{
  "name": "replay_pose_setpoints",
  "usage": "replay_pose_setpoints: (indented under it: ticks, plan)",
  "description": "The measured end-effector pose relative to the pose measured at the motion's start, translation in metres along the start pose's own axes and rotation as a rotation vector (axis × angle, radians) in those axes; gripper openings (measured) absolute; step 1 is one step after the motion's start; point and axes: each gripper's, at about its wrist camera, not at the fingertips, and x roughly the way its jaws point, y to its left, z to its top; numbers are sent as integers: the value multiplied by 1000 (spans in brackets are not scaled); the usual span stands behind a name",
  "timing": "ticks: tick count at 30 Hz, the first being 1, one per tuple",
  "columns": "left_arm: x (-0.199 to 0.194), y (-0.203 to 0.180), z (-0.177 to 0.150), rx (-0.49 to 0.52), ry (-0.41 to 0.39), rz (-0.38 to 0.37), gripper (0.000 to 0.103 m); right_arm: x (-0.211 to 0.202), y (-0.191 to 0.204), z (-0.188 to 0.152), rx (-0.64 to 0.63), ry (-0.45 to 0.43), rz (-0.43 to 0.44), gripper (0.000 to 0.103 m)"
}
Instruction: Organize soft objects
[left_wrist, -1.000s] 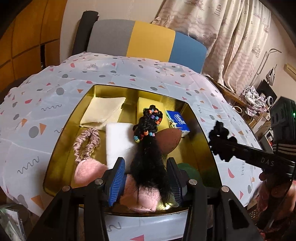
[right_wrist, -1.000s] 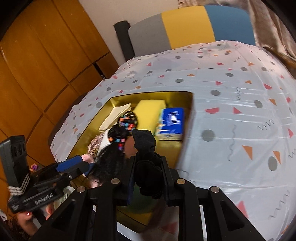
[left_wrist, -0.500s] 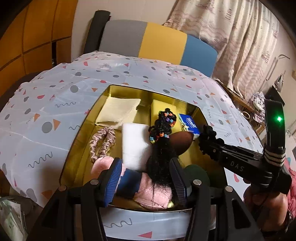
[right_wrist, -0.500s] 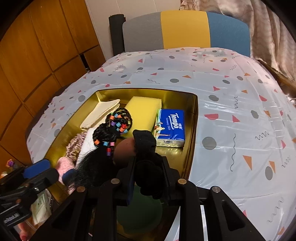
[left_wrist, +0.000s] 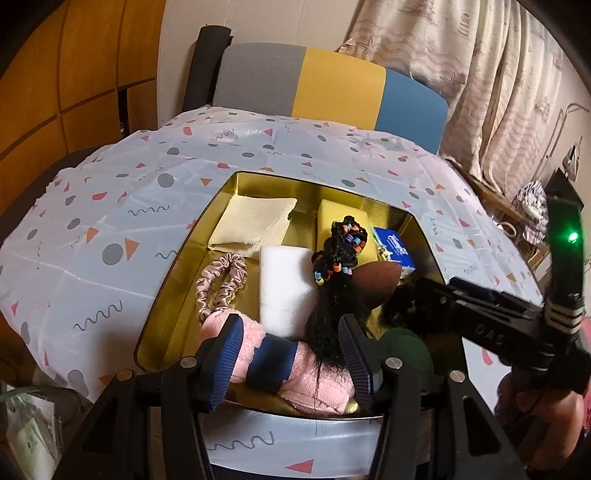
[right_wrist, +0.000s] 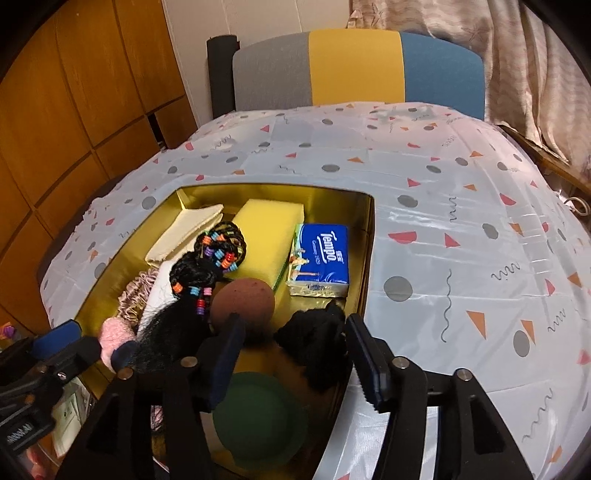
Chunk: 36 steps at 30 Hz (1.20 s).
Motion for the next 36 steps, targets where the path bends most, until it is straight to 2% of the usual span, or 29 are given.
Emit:
replay_pose_setpoints:
  ticks: [5, 10, 16, 20, 23, 29, 36]
  plan:
    - [-7, 1, 2, -5, -20, -19, 54, -21, -3, -1, 19, -63, -4, 86]
    - [-17, 3, 4, -7, -54, 28, 54, -44, -7, -3, 42, -122, -26, 102]
    - [-16, 10, 3, -39, -22, 68, 54, -58, -2, -9, 30, -146, -50, 103]
    - [-23, 10, 2, -29, -42, 114, 54, -64, 12, -16, 0, -157, -88, 103]
    - [-29, 8, 1, -13, -61, 137, 54, -64, 24, -21, 9, -146, -144, 103]
    - [-39, 1, -2, 32, -73, 191, 54, -64, 37, -30, 10, -99, -151, 103]
    - [-46, 0, -4, 30, -45, 168, 54, -68, 32, -32, 45, -81, -245, 103]
